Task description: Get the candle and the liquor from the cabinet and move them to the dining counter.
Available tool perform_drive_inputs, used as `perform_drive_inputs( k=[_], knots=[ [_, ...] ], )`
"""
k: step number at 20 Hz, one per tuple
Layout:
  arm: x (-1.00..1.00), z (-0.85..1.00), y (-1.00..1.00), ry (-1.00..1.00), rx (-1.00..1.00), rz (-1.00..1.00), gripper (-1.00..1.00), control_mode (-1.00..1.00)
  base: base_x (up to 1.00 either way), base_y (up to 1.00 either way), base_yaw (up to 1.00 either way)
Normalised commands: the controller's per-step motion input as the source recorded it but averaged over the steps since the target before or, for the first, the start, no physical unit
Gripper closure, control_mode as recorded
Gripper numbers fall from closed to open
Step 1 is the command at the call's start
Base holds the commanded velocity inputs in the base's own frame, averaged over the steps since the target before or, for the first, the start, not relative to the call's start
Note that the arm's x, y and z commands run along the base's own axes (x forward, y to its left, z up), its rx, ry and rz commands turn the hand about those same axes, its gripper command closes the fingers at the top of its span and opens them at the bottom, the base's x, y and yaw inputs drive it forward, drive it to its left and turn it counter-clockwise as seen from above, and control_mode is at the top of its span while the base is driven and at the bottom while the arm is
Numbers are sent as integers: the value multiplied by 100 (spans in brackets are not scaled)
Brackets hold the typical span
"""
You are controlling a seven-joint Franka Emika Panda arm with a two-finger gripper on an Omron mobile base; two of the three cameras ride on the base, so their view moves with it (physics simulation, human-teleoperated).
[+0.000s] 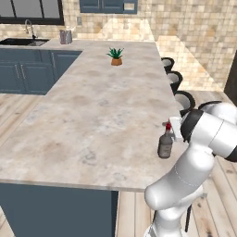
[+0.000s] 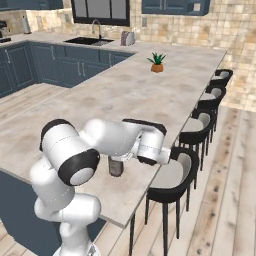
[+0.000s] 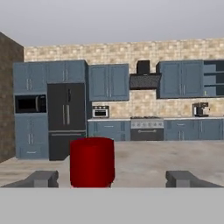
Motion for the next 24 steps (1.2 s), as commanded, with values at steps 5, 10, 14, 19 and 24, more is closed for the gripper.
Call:
perform_drive_inputs(
  k=[5,10,14,19,24],
  knots=[
    [-22,45,0,-6,0,0,-100,-100,0,0,0],
    [-38,51,7,-9,0,0,-100,-100,0,0,0],
    [-53,60,28,-11,0,0,-100,-100,0,0,0],
    [-59,72,44,-6,-3,0,-100,-100,0,0,0],
    [-62,76,54,-2,-5,0,-100,-100,0,0,0]
  ],
)
